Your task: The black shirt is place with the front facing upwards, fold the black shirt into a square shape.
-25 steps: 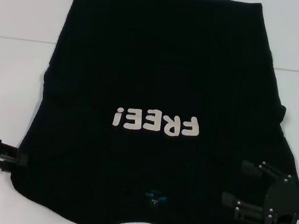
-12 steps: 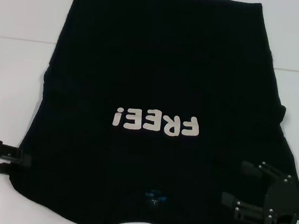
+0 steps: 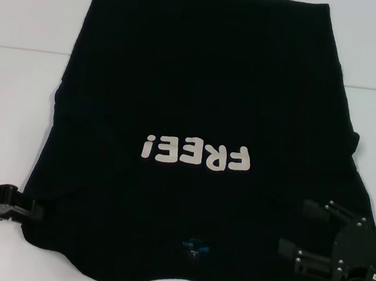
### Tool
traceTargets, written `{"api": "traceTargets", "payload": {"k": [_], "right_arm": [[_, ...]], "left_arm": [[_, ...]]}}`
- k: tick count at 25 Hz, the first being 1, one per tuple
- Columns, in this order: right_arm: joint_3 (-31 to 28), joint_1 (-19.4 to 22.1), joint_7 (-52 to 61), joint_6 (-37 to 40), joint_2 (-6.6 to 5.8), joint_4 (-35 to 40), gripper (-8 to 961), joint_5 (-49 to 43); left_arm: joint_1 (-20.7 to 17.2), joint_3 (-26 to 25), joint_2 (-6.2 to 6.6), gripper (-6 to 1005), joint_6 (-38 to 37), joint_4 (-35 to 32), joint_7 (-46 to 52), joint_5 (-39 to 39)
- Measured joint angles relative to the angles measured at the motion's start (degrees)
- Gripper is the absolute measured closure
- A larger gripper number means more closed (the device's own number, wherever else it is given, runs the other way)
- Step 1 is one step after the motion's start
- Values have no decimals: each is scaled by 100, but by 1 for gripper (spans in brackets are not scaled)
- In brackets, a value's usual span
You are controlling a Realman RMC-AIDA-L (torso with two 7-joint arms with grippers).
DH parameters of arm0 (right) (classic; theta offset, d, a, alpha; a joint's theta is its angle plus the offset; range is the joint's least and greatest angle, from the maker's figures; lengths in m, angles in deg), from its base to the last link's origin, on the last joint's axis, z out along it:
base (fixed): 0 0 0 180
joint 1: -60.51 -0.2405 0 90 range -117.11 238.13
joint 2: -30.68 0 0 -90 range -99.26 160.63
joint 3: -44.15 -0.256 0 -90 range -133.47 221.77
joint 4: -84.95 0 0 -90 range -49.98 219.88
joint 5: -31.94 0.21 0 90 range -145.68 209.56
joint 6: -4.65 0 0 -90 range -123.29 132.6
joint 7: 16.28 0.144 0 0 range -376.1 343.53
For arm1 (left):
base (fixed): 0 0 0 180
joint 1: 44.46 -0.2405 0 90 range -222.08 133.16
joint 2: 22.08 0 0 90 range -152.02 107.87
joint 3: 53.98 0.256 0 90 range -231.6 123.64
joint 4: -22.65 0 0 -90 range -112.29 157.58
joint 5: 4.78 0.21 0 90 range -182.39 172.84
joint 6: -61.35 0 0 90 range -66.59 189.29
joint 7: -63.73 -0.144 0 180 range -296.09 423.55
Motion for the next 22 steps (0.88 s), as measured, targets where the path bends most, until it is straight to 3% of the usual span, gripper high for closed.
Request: {"api": "traceTargets", "payload": {"k": [4,15,22], "right_arm": [[0,-15,36,0,0,3,35,0],[-9,-27,41,0,0,9,38,0],[-204,-14,494,133,-6,179,40,5]], "left_arm": [[14,4,-39,667,55,-80,31,102],[-22,-24,-25,886,98,-95,32,106],[-102,-69,-27,922,73,-181,-124,-67]]}}
